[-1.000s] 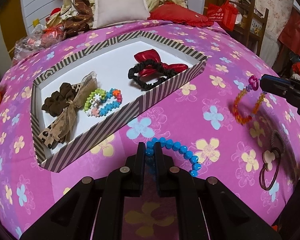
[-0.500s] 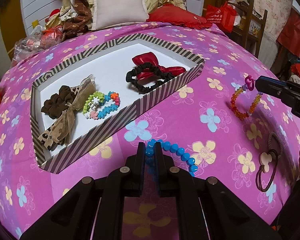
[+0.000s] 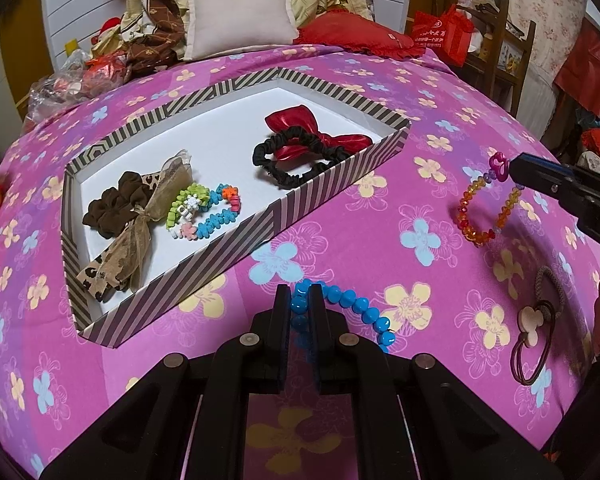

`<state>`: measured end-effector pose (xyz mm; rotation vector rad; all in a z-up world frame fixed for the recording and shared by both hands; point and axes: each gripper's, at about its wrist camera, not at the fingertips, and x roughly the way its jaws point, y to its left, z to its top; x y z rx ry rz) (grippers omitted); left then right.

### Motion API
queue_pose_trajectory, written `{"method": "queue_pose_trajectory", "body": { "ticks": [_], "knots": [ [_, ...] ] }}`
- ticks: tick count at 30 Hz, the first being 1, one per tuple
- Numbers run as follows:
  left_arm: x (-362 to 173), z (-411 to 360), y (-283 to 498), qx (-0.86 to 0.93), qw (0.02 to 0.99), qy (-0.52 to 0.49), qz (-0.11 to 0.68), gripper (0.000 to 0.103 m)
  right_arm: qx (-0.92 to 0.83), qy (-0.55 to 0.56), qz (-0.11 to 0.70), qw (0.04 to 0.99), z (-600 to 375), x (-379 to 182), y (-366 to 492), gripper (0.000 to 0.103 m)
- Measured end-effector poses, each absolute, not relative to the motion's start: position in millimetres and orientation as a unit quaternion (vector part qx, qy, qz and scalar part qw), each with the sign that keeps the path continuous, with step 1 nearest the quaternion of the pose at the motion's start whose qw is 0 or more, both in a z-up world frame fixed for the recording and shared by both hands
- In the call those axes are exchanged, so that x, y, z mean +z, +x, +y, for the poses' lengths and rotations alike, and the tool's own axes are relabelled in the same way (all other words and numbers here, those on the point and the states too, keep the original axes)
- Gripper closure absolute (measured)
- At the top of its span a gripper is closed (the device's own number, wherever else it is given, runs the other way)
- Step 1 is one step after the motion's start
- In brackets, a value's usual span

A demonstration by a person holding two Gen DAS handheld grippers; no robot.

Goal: Organize jewelry
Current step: 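Carry blue bracelet toward the box with left gripper while right carries orange bracelet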

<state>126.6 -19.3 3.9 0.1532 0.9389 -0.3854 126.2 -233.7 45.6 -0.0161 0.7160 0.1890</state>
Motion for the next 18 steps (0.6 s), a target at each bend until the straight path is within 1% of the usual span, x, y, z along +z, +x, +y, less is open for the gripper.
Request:
{"method": "queue_pose_trajectory", "body": {
  "ticks": [7,18],
  "knots": [
    [4.6,-18.9,126.7,-0.184,0.872,0.073,0.448,0.096,0.083,0.024,0.364,0.927,-244.8,40.9,130.5,0.08],
    [7.3,-17.3,126.9,-0.183,0.873,0.069,0.447,0.096,0.088,-0.015,0.358,0.93,-223.4,48.6,129.7,0.08]
  ]
}}
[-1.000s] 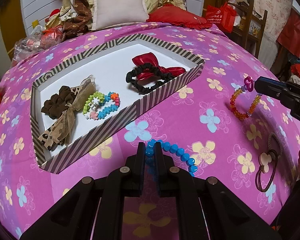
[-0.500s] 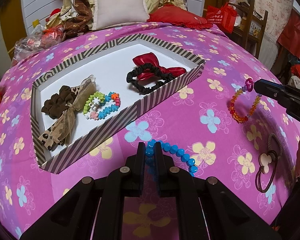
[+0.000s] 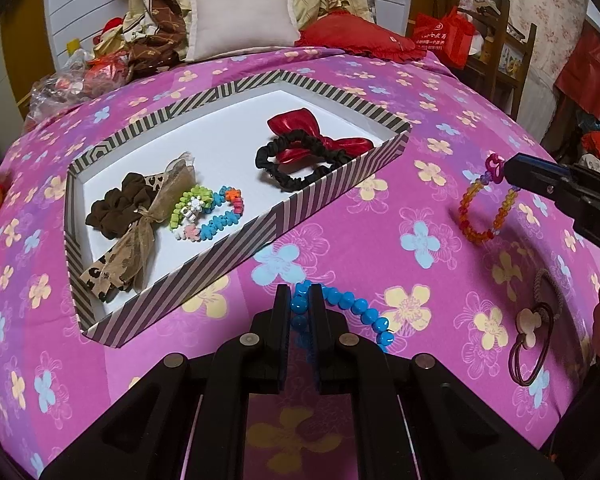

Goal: Organize jewelry
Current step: 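Carry blue bracelet toward the box with left gripper while right carries orange bracelet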

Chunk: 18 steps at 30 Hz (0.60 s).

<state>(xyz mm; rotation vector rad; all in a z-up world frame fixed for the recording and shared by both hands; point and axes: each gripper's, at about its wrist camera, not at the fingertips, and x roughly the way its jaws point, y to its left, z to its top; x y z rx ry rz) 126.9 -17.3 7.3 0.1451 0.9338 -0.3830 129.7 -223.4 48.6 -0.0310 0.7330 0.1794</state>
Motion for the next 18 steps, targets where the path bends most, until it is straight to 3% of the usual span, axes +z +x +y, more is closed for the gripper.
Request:
{"method": "queue_pose_trajectory", "body": {
  "ticks": [18],
  "knots": [
    [33.8,-6.1,127.7,-0.199,0.887,0.028,0.416,0.096,0.095,-0.018,0.353,0.93,-210.9,53.1,132.2,0.08]
  ]
}}
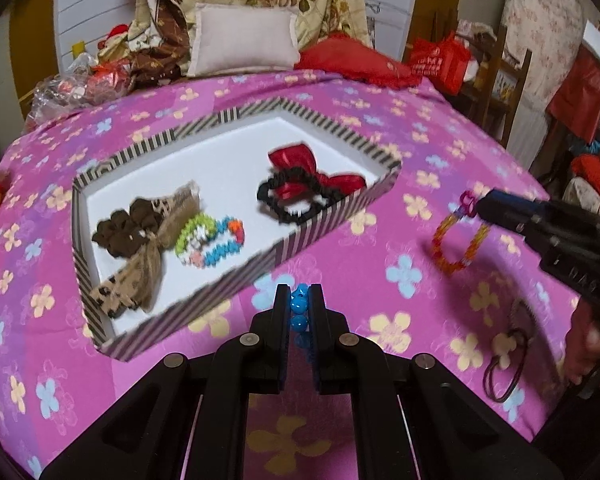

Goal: Organize jewelry
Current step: 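Carry blue bracelet toward the box with left gripper while right carries orange bracelet, then lower blue bracelet into box with left gripper while right lowers orange bracelet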

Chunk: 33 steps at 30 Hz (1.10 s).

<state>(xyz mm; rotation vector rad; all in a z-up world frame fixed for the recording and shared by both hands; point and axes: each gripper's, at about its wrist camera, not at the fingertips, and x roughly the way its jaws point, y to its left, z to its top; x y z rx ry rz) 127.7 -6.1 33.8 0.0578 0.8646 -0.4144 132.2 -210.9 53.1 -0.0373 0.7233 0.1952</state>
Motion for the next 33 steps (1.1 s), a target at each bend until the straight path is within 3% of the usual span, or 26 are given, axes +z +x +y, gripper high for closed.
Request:
{"method": "queue_pose_trajectory", "body": {
  "ticks": [13,33],
  "knots": [
    [79.8,20.7,145.0,-0.198,0.915,-0.047,0.348,0.096,0.12,-0.009,0.324,0.938,-190.7,72.0,149.2,0.08],
    [74.3,54.5,189.8,-0.128,0.925,-0.111,0.34,0.096,0.152,0.011,0.314,0.937,-142.0,80.1,216.2,0.08]
  ]
}}
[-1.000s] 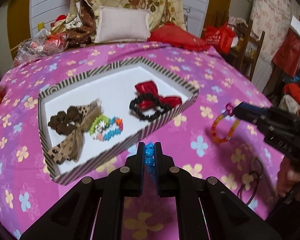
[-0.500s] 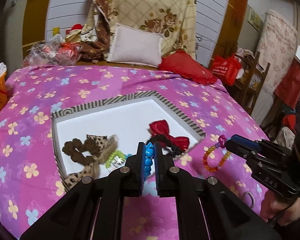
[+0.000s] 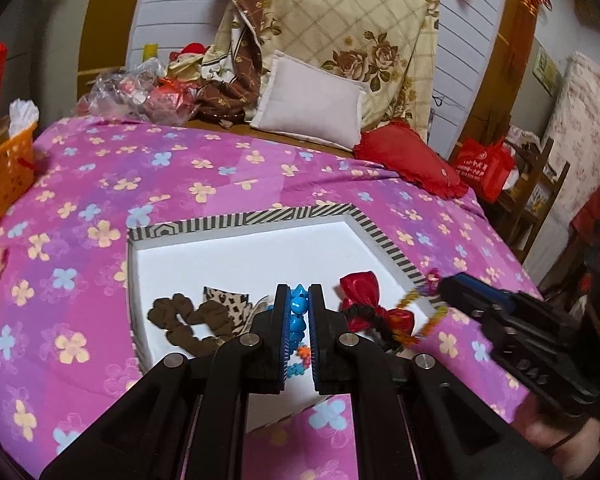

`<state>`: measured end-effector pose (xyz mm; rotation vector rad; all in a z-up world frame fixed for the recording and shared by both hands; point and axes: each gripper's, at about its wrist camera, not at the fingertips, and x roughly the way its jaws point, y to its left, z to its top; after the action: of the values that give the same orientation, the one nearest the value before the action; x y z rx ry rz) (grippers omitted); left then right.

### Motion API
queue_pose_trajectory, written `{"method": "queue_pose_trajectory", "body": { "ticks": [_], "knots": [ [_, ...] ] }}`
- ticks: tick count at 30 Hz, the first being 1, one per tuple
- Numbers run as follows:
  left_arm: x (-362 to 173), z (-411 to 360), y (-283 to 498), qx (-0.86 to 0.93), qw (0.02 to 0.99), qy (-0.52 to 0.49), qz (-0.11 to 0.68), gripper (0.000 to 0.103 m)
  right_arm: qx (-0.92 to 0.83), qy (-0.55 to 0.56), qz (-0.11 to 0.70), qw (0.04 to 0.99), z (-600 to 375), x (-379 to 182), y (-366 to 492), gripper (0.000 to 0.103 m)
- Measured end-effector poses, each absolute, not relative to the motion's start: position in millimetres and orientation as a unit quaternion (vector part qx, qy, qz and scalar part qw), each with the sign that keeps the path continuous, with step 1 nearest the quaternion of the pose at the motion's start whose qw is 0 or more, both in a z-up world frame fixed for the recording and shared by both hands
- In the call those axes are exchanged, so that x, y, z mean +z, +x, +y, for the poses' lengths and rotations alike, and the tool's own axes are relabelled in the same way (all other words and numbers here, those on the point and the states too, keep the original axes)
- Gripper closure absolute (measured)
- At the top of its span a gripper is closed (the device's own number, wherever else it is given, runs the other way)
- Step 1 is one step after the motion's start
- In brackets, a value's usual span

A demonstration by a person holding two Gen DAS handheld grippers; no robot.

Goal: Organize jewelry
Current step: 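Lower blue bracelet into box with left gripper while right lowers orange bracelet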

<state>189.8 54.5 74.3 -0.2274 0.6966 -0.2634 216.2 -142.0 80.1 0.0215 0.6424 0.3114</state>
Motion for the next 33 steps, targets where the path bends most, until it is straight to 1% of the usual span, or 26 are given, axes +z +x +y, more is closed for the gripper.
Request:
{"method": "queue_pose_trajectory", "body": {
  "ticks": [5,12,18,24,33],
  "knots": [
    [58.6,48.0,200.8,-0.134,0.916,-0.119,0.36,0.096,0.165,0.025,0.321,0.932,-128.1,69.7,238.5,0.08],
    [20.3,47.8,212.6,-0.063,0.904,-0.067,0.418,0.096,0.17,0.062,0.361,0.915,-128.1,33.8,266.8,0.08],
    [12.9,48.8,208.5,-0.039,0.9,-0.039,0.432,0.096,0.147,0.078,0.392,0.905,-144.0,9.1,278.8,0.08],
    [-0.6,44.1,209.2,-0.021,0.891,-0.006,0.454,0.096,0.138,0.073,0.398,0.904,-147.2,3.2,278.4,0.08],
    [-5.7,37.4,208.9,-0.02,0.887,0.01,0.462,0.096,0.14,0.065,0.402,0.903,-142.2,1.9,278.2,0.08]
  ]
}}
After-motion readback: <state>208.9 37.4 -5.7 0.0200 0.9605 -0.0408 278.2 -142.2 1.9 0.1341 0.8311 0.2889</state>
